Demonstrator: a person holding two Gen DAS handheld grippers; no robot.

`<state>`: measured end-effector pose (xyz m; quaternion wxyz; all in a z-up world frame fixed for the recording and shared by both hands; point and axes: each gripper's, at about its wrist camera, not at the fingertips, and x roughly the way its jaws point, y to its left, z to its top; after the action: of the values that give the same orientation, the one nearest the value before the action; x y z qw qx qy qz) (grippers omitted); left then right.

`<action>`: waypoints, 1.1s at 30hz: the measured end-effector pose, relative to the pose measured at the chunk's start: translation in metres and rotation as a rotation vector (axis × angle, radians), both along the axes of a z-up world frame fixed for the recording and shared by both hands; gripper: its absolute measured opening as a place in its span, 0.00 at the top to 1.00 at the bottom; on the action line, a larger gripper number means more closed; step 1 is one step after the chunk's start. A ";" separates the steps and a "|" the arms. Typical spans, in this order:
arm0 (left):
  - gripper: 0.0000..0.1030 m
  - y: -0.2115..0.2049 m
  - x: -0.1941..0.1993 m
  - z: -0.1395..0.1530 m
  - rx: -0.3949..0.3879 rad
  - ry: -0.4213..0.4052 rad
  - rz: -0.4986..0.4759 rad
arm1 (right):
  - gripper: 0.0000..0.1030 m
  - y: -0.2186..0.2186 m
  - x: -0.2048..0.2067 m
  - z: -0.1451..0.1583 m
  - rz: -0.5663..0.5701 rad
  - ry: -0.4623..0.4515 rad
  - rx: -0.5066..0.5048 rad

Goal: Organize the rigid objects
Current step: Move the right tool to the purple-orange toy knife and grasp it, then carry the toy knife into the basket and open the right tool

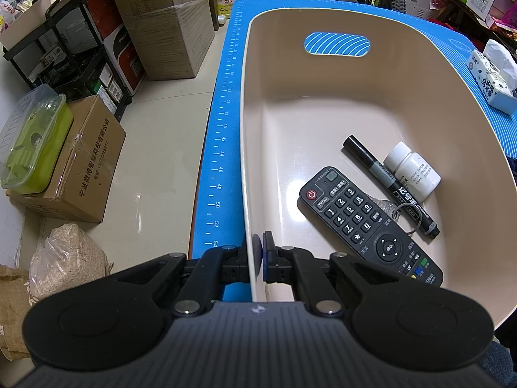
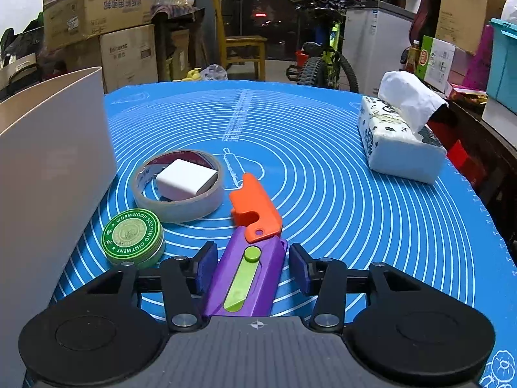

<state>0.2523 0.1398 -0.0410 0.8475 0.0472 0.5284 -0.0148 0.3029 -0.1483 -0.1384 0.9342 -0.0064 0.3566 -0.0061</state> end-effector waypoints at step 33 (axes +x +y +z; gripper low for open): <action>0.94 0.000 -0.001 0.001 0.003 0.002 -0.001 | 0.56 0.005 -0.023 0.094 0.074 -0.279 0.170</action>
<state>0.2508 0.1395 -0.0396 0.8470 0.0485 0.5291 -0.0145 0.2799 -0.1431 -0.0441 0.9714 0.0605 0.2220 0.0578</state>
